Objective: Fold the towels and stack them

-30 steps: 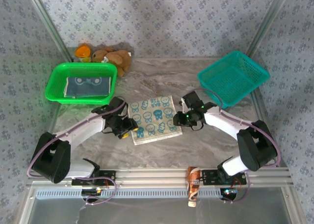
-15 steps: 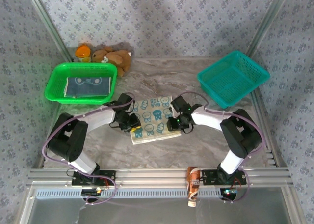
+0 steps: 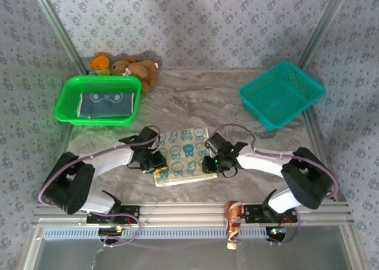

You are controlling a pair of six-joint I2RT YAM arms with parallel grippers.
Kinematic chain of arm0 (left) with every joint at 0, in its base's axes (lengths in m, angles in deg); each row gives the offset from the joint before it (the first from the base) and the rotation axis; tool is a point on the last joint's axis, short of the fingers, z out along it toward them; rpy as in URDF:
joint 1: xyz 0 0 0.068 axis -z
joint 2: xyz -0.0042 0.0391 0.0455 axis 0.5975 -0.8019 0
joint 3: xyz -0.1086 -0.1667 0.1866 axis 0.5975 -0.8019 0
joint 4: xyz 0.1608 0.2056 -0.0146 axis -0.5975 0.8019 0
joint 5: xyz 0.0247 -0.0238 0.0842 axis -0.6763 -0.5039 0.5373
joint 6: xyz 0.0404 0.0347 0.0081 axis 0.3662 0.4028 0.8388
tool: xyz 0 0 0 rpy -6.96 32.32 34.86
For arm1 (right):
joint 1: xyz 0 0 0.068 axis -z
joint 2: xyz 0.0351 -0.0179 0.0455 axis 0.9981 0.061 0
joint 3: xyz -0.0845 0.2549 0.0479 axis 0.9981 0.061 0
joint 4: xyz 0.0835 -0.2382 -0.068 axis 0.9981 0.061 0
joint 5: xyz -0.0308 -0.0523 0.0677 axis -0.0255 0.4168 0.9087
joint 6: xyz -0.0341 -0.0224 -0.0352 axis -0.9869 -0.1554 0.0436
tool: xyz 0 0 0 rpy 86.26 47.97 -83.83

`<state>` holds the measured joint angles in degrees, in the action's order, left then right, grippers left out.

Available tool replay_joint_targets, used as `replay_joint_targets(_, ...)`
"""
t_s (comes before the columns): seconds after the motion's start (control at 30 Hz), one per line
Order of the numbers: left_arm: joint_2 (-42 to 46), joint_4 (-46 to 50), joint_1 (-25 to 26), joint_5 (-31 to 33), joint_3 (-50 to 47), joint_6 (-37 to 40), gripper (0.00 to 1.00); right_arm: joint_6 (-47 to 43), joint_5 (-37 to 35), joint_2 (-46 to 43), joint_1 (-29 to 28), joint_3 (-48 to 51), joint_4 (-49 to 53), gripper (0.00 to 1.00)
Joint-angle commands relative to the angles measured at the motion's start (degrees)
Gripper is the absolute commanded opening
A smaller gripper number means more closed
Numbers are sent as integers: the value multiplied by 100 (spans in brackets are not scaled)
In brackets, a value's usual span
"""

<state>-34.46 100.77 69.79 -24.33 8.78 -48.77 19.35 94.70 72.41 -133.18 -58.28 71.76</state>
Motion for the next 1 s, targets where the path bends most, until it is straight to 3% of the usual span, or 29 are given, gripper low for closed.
replay_joint_targets(0.0,209,593,-75,120,290,256,26,267,-235,-177,-19,-159,390,28)
replay_joint_targets(0.27,-378,930,-791,51,1588,1189,23,-443,-209,380,609,-1460,762,25)
replay_joint_targets(0.47,-1085,549,-1124,331,2152,1412,0,-927,-255,1332,1118,-2434,714,16)
replay_joint_targets(0.73,-1889,364,-1403,529,2593,1669,0,-1192,-62,2453,1581,-3499,597,13)
replay_joint_targets(0.97,-2263,248,-1438,675,2446,1749,0,-1279,85,3154,1814,-3813,583,13)
